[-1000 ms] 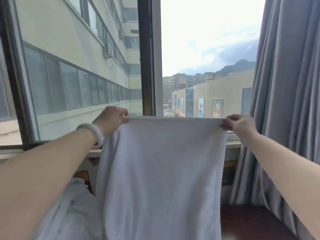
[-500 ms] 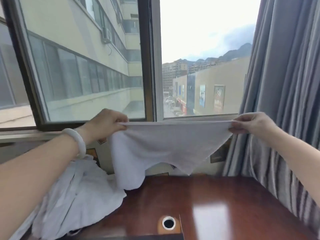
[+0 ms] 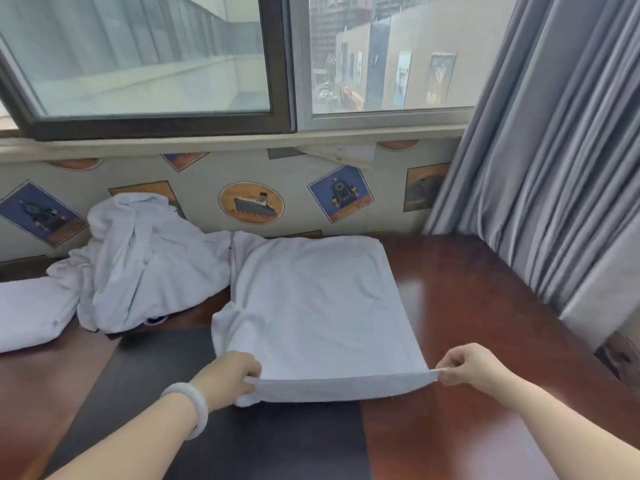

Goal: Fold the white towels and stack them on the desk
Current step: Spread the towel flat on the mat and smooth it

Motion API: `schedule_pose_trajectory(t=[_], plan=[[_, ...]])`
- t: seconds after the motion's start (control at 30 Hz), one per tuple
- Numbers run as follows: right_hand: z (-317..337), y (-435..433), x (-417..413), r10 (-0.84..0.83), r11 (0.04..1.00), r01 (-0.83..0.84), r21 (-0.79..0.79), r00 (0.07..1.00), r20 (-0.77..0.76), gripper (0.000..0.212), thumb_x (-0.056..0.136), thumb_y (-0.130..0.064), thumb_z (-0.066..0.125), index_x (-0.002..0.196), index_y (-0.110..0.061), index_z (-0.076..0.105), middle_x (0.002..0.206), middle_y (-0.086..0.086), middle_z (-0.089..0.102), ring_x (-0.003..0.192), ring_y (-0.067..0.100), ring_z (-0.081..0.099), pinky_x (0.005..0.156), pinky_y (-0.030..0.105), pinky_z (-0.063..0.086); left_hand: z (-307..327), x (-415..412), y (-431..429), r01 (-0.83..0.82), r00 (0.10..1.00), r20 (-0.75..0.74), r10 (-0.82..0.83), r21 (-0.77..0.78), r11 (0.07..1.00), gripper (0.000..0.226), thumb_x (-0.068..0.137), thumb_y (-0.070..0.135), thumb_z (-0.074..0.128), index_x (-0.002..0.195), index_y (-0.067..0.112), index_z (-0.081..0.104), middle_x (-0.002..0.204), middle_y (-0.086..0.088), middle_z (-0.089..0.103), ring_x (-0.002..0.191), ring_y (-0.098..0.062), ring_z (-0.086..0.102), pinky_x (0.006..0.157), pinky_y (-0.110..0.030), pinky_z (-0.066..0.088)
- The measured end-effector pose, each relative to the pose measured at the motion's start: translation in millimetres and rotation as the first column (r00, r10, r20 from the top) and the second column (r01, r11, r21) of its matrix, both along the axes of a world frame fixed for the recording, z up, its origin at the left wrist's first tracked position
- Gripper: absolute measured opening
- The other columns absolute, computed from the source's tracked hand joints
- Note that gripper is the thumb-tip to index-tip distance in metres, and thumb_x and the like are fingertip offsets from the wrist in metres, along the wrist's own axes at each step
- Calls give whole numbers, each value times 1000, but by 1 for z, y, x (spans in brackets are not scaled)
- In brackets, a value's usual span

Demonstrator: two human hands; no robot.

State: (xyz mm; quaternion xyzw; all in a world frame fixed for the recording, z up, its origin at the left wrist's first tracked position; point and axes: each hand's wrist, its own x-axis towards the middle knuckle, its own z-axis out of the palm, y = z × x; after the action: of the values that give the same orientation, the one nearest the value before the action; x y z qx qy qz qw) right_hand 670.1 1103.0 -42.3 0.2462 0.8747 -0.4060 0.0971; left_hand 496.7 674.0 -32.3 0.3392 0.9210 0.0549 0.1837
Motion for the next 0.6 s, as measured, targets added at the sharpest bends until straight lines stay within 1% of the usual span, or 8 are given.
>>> schedule_pose_trajectory(t=[0.13,0.27,0.33,0.4,0.43,0.47,0.5,0.6], plan=[[-16,-6,21,-2,1000,2,-5,1000,-6,7,76,-8,76,72,-14,75,72,-1,75,72,13,74,80,32,59,-10,15,-8,85,995,-50,-89,-70,994,20,85,15,54,67,19,46,76,2,47,64,-13,40,59,-23,31],[-34,-17,42,6,997,-5,74,1000,-12,13,73,-8,81,70,-19,74,65,-11,69,61,5,63,64,17,48,-27,32,-16,113,993,-5,-114,-128,985,17,94,15,48,90,11,63,100,-4,61,77,-16,50,75,-28,45],[-50,-23,56,56,979,-49,200,998,-30,16,72,-8,80,69,-22,72,79,-12,64,66,2,55,62,13,40,-36,45,-16,139,990,23,-137,-135,981,21,96,10,46,103,7,65,113,-9,60,91,-21,54,86,-32,44],[-69,-29,76,138,905,-124,406,990,-4,14,78,-13,74,73,-24,68,96,-15,51,81,3,53,64,12,37,-51,58,-21,179,983,2,-181,-144,973,15,92,10,57,102,9,67,110,-11,60,97,-24,57,85,-33,45],[-82,-31,86,142,867,-127,483,990,4,14,79,-15,72,73,-25,64,95,-15,44,85,8,50,63,14,34,-58,65,-25,220,974,-32,-225,-111,969,11,79,11,72,88,15,68,94,-6,59,81,-18,57,71,-27,46],[-96,-34,98,146,837,-127,533,989,6,19,76,-13,72,70,-25,59,92,-14,41,85,14,49,61,18,33,-63,74,-28,266,963,-12,-270,-134,954,25,60,11,82,73,23,64,78,2,52,65,-10,48,57,-20,38],[-107,-38,107,182,801,-153,579,983,9,27,68,-9,77,65,-24,55,90,-13,41,81,19,49,59,22,35,-70,85,-31,297,949,-56,-310,-171,939,37,49,7,83,67,27,59,73,7,47,60,-6,39,54,-17,29],[-130,-57,133,310,606,-255,754,948,72,44,30,10,84,56,-16,60,90,8,61,71,28,53,51,35,49,-96,124,-40,340,934,-35,-355,-214,916,38,68,-9,58,94,18,63,97,0,54,85,-15,50,68,-23,33]])
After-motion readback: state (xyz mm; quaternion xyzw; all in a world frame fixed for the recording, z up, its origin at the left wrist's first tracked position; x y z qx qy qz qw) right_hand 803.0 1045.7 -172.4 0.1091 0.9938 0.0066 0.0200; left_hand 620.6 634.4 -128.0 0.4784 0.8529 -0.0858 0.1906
